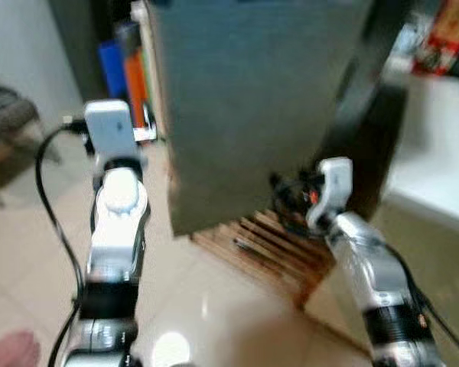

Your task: Restocking fridge

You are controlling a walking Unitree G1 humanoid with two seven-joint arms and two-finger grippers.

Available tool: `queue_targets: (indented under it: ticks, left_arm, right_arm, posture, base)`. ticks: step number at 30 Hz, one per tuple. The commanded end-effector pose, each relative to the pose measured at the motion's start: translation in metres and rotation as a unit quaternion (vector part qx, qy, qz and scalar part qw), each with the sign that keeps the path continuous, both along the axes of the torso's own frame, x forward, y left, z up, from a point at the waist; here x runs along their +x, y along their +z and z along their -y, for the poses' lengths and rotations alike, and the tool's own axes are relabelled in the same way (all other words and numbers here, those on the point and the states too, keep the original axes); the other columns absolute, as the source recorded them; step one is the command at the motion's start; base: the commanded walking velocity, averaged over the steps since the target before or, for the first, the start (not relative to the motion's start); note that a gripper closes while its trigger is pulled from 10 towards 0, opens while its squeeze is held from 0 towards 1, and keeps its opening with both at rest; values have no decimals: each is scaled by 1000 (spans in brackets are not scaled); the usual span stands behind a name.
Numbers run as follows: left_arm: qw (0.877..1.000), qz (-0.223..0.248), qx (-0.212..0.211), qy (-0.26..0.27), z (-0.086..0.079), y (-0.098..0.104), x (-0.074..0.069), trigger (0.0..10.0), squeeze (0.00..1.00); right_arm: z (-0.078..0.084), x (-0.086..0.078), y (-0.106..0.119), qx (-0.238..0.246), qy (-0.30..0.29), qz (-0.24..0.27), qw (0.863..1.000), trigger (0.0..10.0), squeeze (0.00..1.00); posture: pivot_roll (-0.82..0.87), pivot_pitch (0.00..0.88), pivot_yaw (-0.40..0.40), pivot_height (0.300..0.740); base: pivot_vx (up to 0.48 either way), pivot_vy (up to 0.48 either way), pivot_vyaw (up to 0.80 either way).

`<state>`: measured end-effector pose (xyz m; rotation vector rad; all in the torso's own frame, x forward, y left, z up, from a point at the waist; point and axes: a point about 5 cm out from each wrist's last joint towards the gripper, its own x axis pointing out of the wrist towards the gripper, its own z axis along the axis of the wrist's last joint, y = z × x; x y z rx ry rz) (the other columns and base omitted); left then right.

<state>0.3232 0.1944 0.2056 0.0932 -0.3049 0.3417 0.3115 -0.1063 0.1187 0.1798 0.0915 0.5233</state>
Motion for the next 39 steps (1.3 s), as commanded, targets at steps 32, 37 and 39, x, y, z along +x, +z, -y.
queue_targets:
  ticks: [32,37,39]
  left_arm:
    - [997,-62,-18,46,-13,-16,3,10000,0]
    - [993,-103,-25,-53,14,-36,3,10000,0]
    - [990,-115,-7,-81,24,-43,0,10000,0]
  right_arm:
    - [13,-2,-6,-8,-30,-15,999,10000,278]
    - [26,5,1,-15,-113,11,993,10000,278]
    - [27,5,2,-25,-125,23,992,10000,278]
  posture:
    - [13,0,-55,740]
    - [13,0,-46,740]
    - [16,0,-28,740]
  base:
    - [350,32,0]
    - [0,0,0]
    - [0,0,0]
